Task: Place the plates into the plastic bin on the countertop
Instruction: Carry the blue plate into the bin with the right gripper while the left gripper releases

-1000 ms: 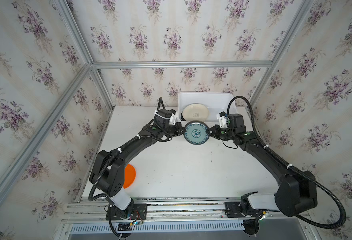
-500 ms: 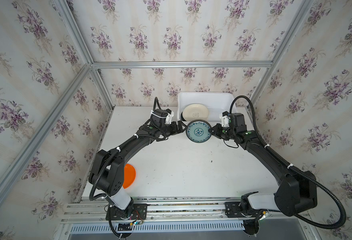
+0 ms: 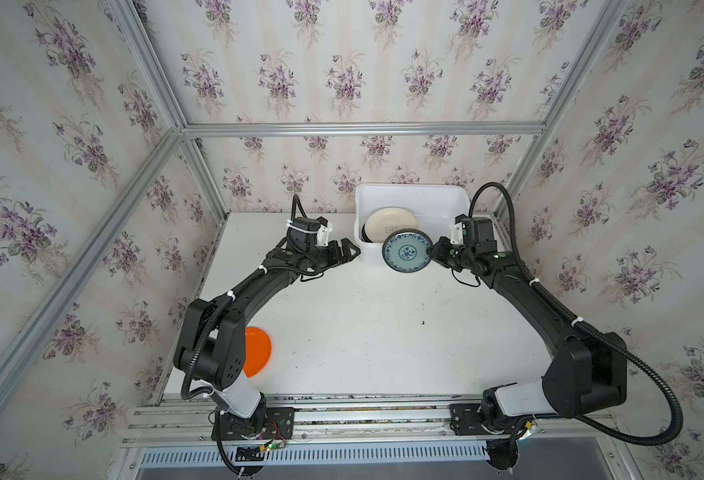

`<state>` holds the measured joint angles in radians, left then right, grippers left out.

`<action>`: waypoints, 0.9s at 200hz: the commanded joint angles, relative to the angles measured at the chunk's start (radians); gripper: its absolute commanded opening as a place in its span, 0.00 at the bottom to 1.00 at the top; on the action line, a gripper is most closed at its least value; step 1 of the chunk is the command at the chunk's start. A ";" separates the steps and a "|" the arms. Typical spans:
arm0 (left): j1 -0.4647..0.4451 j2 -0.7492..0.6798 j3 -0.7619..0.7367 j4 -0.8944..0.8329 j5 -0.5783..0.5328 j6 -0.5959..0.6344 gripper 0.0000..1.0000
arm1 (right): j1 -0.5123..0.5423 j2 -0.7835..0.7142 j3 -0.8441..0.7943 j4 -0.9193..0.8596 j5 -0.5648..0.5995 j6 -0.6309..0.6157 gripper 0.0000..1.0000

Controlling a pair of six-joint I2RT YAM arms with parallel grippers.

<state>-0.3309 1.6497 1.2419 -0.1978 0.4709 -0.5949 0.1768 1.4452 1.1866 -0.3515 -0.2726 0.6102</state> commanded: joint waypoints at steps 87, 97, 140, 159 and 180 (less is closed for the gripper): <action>0.042 -0.203 -0.095 -0.073 -0.214 0.106 0.99 | -0.056 0.359 0.347 0.143 -0.021 -0.021 0.00; 0.044 -0.218 -0.103 -0.077 -0.230 0.108 0.99 | -0.056 0.397 0.386 0.134 -0.005 -0.024 0.00; 0.052 -0.257 -0.126 -0.089 -0.288 0.114 1.00 | -0.056 0.604 0.618 0.026 0.038 -0.063 0.00; 0.057 -0.254 -0.124 -0.102 -0.285 0.116 1.00 | -0.054 0.695 0.725 -0.034 0.070 -0.081 0.00; 0.060 -0.258 -0.129 -0.121 -0.294 0.121 0.99 | -0.045 0.780 0.839 -0.109 0.084 -0.106 0.00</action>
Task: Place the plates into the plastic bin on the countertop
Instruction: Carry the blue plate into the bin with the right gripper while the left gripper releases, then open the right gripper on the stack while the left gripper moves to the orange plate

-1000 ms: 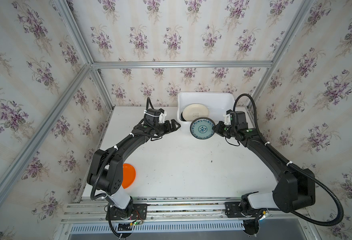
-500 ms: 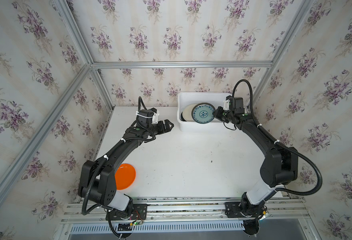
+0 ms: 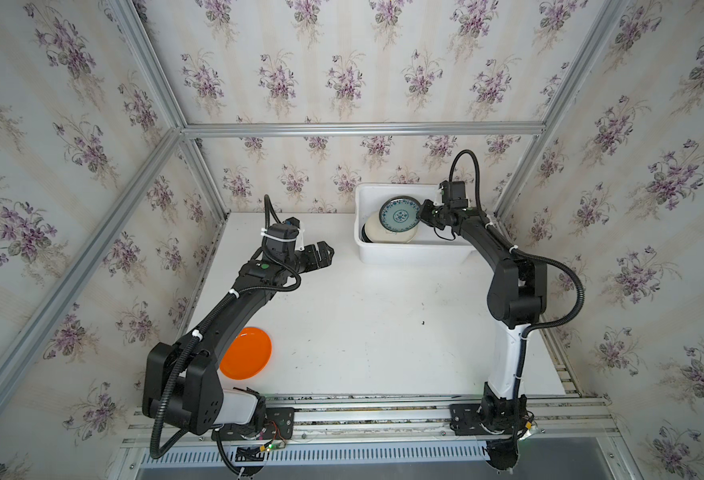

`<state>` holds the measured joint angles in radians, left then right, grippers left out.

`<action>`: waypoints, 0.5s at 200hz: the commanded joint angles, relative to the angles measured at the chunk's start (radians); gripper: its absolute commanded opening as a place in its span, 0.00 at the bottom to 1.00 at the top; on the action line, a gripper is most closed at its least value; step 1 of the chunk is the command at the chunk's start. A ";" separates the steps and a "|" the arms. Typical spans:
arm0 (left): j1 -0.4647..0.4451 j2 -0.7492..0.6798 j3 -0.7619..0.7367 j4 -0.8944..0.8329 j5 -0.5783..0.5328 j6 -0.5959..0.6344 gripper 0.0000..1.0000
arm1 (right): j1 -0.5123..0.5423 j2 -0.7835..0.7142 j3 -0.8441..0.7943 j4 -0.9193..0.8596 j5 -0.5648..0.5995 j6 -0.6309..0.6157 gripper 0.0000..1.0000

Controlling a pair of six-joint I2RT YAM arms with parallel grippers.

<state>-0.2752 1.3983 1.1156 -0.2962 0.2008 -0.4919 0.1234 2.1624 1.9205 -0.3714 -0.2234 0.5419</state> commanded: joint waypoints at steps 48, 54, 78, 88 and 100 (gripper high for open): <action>0.018 -0.013 -0.031 -0.066 -0.055 0.027 0.99 | 0.029 0.134 0.187 -0.140 0.033 -0.083 0.06; 0.018 -0.022 -0.042 -0.066 -0.072 0.027 0.99 | 0.030 0.134 0.189 -0.141 0.037 -0.089 0.12; 0.023 -0.049 -0.088 -0.067 -0.122 0.014 1.00 | 0.035 0.129 0.195 -0.148 0.058 -0.126 0.26; 0.029 -0.049 -0.101 -0.070 -0.115 0.007 0.99 | 0.035 0.127 0.196 -0.155 0.065 -0.137 0.34; 0.034 -0.043 -0.107 -0.073 -0.098 0.007 1.00 | 0.035 0.125 0.199 -0.163 0.073 -0.154 0.38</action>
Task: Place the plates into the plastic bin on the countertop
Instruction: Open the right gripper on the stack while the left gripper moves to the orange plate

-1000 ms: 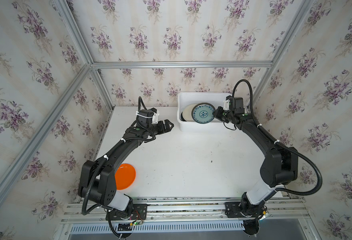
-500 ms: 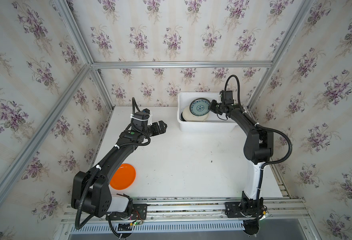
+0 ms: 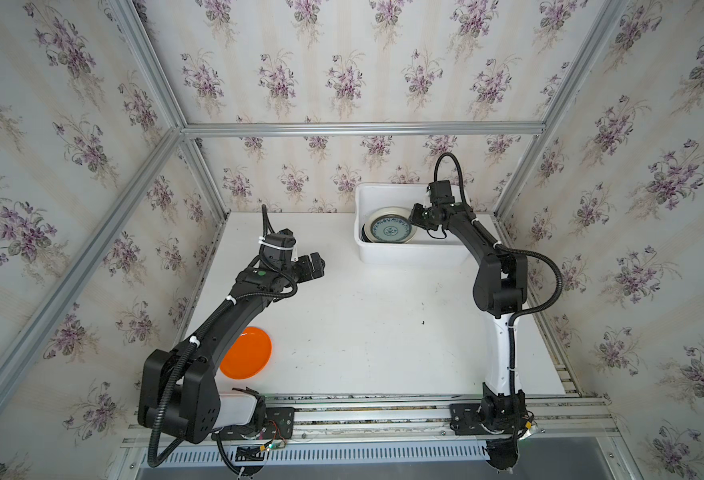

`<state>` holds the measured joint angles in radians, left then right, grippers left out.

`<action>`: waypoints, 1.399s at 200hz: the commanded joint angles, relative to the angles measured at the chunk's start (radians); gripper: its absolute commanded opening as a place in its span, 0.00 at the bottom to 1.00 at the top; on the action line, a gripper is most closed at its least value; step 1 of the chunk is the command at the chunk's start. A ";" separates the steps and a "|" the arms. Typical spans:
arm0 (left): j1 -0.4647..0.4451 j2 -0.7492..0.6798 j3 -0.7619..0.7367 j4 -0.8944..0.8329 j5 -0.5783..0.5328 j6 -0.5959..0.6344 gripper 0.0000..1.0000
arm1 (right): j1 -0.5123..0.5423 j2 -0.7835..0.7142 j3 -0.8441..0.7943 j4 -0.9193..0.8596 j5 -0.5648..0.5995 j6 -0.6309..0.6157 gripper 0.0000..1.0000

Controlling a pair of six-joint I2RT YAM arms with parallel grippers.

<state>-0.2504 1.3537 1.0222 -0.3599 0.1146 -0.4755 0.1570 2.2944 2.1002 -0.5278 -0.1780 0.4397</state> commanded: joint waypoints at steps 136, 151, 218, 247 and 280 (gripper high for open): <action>0.069 -0.177 -0.224 -0.189 -0.165 -0.091 1.00 | 0.033 -0.547 -0.519 0.366 0.001 0.053 0.68; 0.071 -0.195 -0.257 -0.207 -0.197 -0.114 1.00 | 0.059 -0.568 -0.518 0.339 -0.003 0.028 0.69; 0.074 -0.141 -0.317 -0.205 -0.240 -0.177 1.00 | 0.133 -0.629 -0.583 0.306 -0.109 0.034 0.73; 0.074 -0.096 -0.318 -0.203 -0.237 -0.176 1.00 | 0.138 -0.672 -0.641 0.304 -0.110 0.034 0.73; 0.073 -0.106 -0.345 -0.203 -0.251 -0.198 1.00 | 0.138 -0.691 -0.651 0.256 -0.085 -0.002 0.74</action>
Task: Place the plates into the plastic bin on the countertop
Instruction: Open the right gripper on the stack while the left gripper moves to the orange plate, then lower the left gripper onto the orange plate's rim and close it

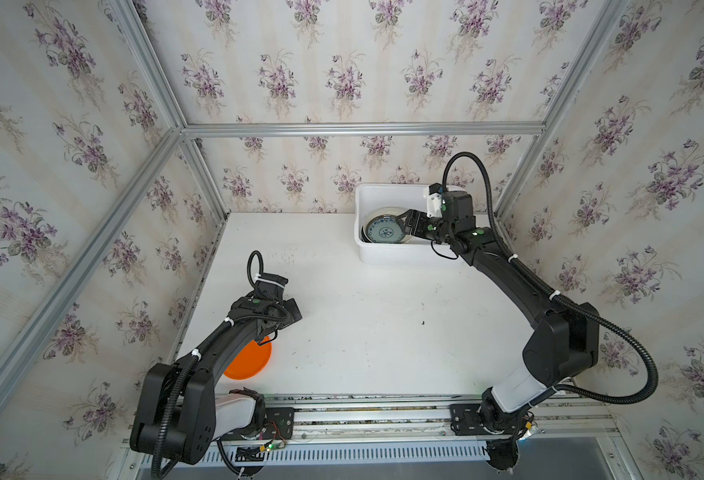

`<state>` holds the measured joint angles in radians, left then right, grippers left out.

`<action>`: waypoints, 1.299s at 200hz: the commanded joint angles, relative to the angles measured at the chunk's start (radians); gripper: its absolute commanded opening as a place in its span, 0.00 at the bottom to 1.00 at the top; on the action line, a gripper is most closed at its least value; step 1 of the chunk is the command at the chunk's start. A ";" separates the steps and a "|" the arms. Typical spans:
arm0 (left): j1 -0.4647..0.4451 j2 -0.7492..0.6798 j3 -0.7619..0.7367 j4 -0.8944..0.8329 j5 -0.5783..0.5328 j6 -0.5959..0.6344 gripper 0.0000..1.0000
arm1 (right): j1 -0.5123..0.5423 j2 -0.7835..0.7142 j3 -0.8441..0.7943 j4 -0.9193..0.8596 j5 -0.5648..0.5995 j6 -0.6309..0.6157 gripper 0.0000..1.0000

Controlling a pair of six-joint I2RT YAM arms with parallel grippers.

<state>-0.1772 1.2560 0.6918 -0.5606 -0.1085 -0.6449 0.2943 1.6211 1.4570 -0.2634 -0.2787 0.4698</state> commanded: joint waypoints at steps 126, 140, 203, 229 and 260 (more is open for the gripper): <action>-0.062 0.127 -0.011 0.091 -0.023 -0.030 1.00 | 0.001 -0.128 -0.091 -0.055 0.083 -0.082 0.76; -0.078 0.151 0.005 0.096 -0.016 -0.026 1.00 | 0.001 -0.135 -0.097 -0.066 0.099 -0.083 0.76; -0.207 0.235 0.100 0.179 0.044 -0.010 0.99 | 0.002 -0.150 -0.094 -0.093 0.118 -0.090 0.76; -0.273 0.304 0.157 0.211 0.085 0.011 0.99 | 0.002 -0.157 -0.097 -0.097 0.118 -0.087 0.76; -0.313 0.344 0.213 0.262 0.150 0.029 0.99 | 0.002 -0.173 -0.111 -0.105 0.133 -0.087 0.76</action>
<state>-0.4728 1.5841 0.8742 -0.3611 -0.0208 -0.6380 0.2943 1.4628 1.3521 -0.3546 -0.1669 0.3923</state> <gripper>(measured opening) 0.993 0.764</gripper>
